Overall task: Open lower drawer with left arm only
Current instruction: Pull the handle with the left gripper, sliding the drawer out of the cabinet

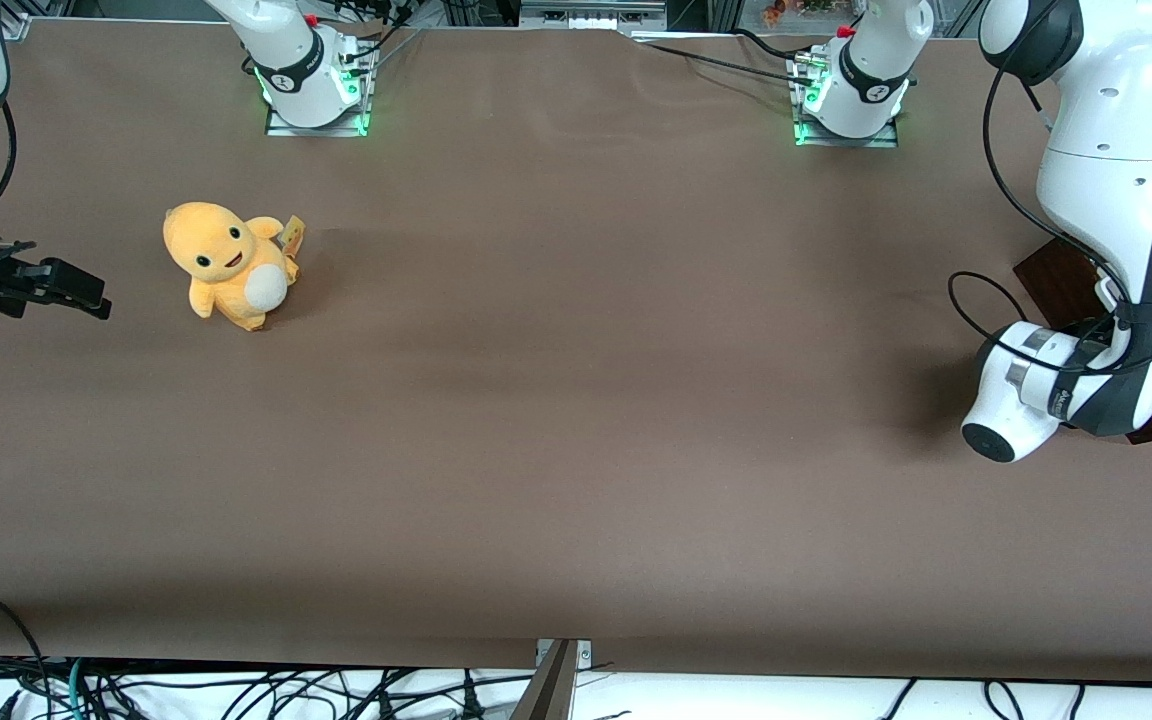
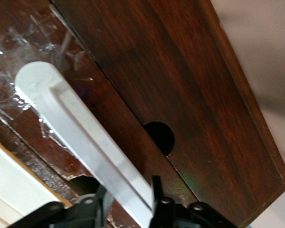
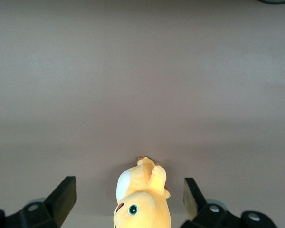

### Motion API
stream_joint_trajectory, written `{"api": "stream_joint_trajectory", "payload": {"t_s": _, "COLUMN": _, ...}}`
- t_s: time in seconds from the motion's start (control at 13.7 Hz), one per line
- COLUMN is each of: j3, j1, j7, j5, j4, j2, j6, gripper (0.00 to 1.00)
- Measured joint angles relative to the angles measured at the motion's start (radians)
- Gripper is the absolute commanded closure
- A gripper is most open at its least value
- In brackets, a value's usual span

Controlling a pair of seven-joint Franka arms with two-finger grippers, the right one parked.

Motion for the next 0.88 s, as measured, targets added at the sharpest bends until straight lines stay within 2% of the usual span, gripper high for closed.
{"api": "stream_joint_trajectory", "payload": {"t_s": 0.88, "j3": 0.000, "j1": -0.043, "j7": 0.006, "j5": 0.000, "j4": 0.013, "j2": 0.013, "j6": -0.017, "gripper": 0.88}}
